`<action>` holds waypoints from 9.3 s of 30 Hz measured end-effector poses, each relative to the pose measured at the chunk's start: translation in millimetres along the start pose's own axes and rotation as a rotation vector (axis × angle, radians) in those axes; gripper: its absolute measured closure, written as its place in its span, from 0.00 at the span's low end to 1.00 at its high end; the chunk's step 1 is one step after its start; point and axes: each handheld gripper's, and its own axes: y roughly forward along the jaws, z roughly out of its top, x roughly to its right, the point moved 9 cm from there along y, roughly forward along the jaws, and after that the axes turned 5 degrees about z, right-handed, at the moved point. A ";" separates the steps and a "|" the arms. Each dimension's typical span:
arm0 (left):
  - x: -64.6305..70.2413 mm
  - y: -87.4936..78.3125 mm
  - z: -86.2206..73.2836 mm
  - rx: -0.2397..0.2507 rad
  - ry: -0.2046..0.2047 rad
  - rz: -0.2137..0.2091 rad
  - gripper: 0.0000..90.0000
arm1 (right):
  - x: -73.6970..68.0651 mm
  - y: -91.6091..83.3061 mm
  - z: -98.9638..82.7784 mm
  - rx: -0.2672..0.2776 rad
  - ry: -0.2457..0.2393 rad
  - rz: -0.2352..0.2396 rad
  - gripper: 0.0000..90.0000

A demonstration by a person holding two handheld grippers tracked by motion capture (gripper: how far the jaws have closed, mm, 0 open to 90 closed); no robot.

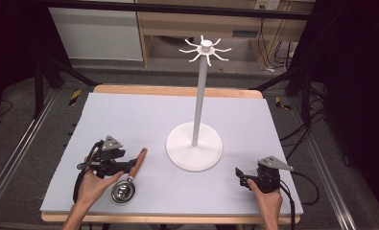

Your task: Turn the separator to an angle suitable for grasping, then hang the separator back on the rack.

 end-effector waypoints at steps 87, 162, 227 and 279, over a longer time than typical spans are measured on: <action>7.5 53.4 -23.3 -0.320 0.146 -0.001 0.72 | 0.2 4.5 -4.2 -0.051 0.004 0.016 0.07; 12.1 -50.3 51.4 0.248 0.014 -0.043 0.75 | 3.5 -1.8 -0.4 -0.013 0.016 0.005 0.07; 60.7 -135.8 175.9 0.614 0.042 -0.121 0.75 | 3.1 -0.6 -0.6 -0.010 0.002 0.001 0.07; 92.8 -146.1 239.5 0.694 0.066 -0.149 0.75 | 3.5 1.0 -0.7 -0.013 0.003 0.005 0.07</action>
